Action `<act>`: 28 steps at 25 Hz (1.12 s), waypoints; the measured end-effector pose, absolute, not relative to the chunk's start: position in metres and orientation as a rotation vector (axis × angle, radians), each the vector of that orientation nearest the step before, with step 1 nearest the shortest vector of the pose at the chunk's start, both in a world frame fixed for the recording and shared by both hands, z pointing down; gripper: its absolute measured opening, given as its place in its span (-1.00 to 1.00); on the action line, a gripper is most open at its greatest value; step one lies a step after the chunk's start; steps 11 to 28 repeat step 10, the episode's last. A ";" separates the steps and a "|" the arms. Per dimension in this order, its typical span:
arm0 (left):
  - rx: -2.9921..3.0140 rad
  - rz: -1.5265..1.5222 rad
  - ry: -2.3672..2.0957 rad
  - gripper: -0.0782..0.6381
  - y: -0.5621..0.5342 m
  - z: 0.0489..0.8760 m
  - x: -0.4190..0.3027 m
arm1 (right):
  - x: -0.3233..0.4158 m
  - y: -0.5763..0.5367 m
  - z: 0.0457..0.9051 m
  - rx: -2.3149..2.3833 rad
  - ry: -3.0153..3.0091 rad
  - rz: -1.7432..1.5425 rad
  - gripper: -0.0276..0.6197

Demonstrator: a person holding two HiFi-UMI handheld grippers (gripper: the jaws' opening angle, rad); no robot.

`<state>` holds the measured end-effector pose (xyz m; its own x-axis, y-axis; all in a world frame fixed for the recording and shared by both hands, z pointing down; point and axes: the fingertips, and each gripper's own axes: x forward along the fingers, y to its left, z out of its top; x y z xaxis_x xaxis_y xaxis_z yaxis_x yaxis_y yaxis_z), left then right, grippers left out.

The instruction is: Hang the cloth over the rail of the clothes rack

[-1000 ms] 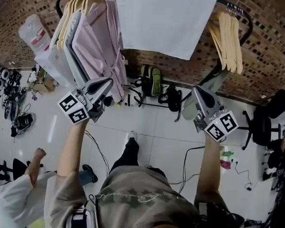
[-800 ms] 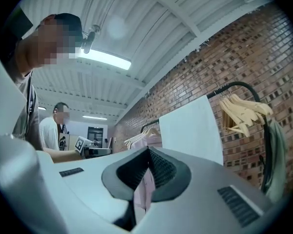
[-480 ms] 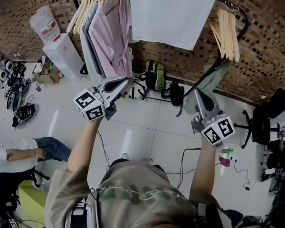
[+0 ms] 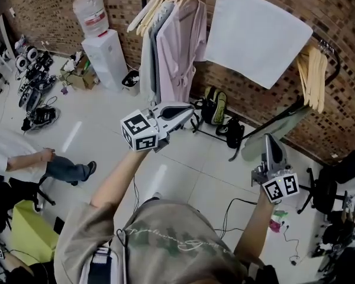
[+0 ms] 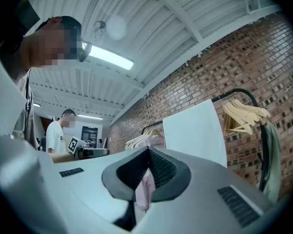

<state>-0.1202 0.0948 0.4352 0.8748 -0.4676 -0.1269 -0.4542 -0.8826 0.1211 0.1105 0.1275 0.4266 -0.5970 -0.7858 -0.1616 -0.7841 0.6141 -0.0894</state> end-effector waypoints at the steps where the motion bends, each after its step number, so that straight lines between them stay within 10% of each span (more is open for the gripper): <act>1: 2.955 -0.239 -0.733 -0.76 0.095 0.435 -0.122 | 0.111 0.128 0.429 -1.310 2.651 -0.020 -0.89; 28: 2.988 -0.264 -0.743 -0.76 0.107 0.426 -0.124 | 0.111 0.139 0.432 -1.331 2.646 -0.007 -0.89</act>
